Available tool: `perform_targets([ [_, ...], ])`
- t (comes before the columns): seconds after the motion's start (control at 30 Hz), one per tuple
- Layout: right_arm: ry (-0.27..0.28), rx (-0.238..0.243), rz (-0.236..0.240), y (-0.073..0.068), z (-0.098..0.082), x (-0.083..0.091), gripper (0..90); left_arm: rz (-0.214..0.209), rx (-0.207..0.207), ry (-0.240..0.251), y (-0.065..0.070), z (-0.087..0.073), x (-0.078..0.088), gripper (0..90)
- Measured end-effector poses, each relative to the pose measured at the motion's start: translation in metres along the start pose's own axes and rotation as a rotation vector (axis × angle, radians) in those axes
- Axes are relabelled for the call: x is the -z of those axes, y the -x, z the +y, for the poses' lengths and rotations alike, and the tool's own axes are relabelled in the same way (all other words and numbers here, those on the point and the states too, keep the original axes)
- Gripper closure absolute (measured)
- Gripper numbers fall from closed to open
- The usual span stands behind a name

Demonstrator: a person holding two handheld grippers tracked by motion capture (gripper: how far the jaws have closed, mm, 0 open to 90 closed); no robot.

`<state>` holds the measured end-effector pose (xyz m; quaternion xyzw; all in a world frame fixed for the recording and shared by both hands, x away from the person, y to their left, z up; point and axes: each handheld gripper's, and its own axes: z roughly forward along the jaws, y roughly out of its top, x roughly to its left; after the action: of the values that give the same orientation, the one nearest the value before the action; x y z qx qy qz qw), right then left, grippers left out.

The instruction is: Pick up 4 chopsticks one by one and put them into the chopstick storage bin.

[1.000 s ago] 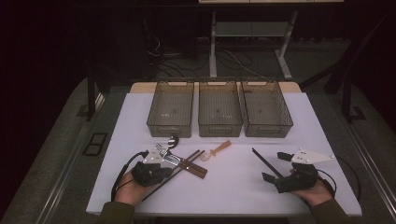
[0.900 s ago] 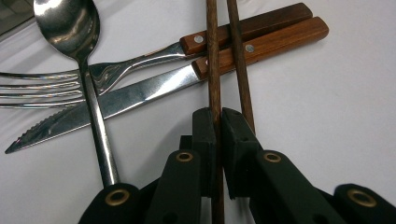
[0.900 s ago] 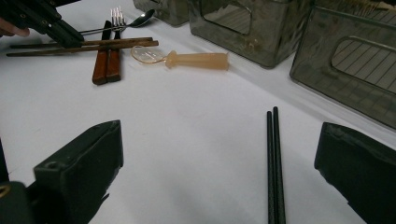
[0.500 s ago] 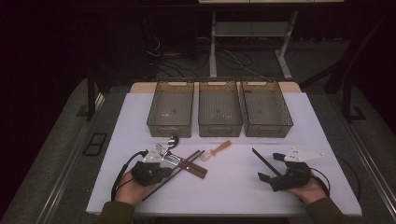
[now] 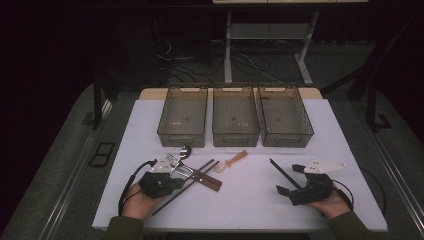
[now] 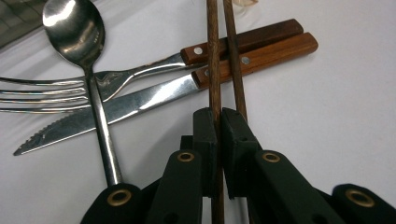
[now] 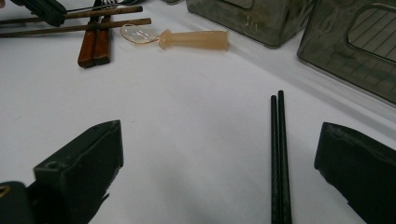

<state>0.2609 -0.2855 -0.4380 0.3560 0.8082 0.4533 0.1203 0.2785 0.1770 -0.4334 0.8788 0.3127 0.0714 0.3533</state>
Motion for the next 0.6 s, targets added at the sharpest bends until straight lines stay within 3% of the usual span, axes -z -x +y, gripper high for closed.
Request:
perform_targets([
  [0.6,0.004,0.003,0.001,-0.001,0.0,0.001,1.4,-0.019,0.018,0.072,0.0,0.009,0.015,83.8],
])
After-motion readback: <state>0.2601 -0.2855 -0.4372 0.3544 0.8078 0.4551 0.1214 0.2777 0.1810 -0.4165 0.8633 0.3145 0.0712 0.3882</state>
